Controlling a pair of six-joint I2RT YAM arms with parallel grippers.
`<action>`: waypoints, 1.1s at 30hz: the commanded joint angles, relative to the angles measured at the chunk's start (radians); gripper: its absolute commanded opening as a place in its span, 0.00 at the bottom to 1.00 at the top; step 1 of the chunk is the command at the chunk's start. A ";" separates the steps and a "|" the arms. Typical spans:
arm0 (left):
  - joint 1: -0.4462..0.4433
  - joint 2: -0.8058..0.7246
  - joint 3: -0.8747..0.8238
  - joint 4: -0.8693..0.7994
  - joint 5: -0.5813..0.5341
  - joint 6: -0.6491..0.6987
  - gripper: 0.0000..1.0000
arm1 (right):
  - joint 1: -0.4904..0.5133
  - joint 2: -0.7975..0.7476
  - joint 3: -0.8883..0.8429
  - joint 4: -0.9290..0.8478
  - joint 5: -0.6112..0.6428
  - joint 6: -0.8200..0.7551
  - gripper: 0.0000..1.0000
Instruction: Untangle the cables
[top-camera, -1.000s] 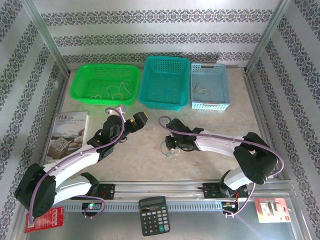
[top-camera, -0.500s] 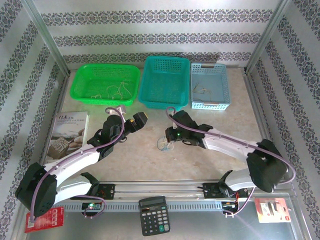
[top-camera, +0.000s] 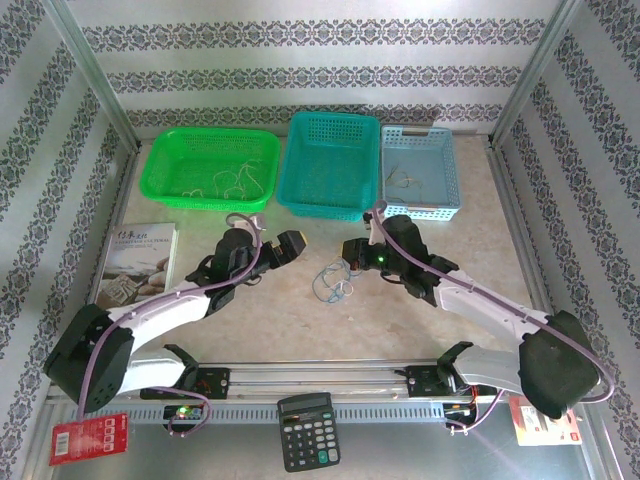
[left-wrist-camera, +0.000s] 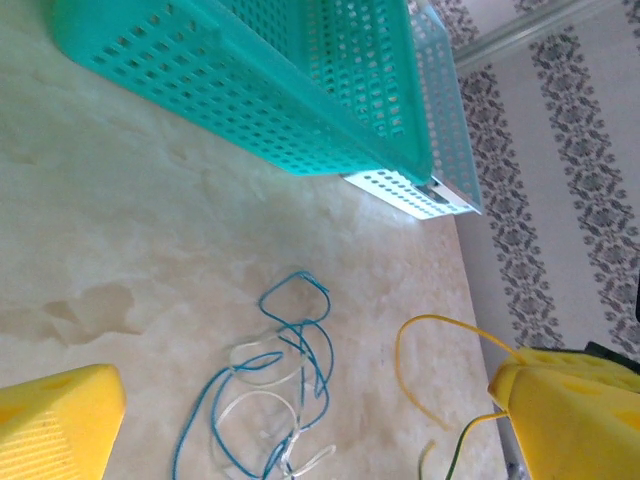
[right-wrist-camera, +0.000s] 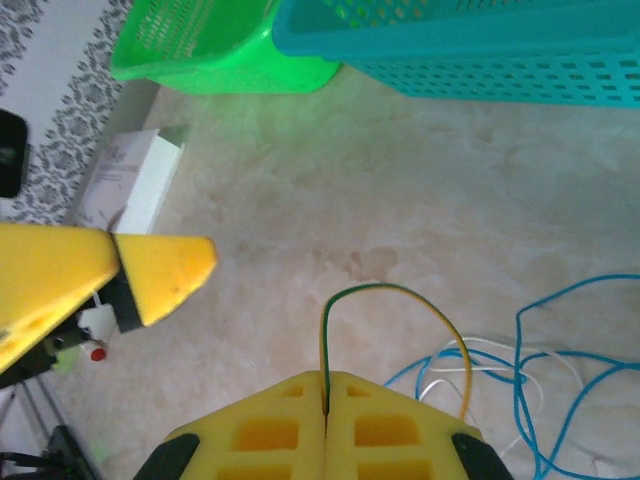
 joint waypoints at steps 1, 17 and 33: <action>0.014 0.035 0.042 0.120 0.110 -0.023 0.94 | -0.014 -0.017 -0.013 0.073 -0.033 0.028 0.00; 0.011 0.134 0.067 0.329 0.206 -0.181 0.88 | -0.018 -0.018 -0.013 0.147 -0.134 0.019 0.00; -0.050 0.217 0.084 0.661 0.237 -0.448 0.88 | -0.021 0.015 0.019 0.143 -0.112 0.001 0.00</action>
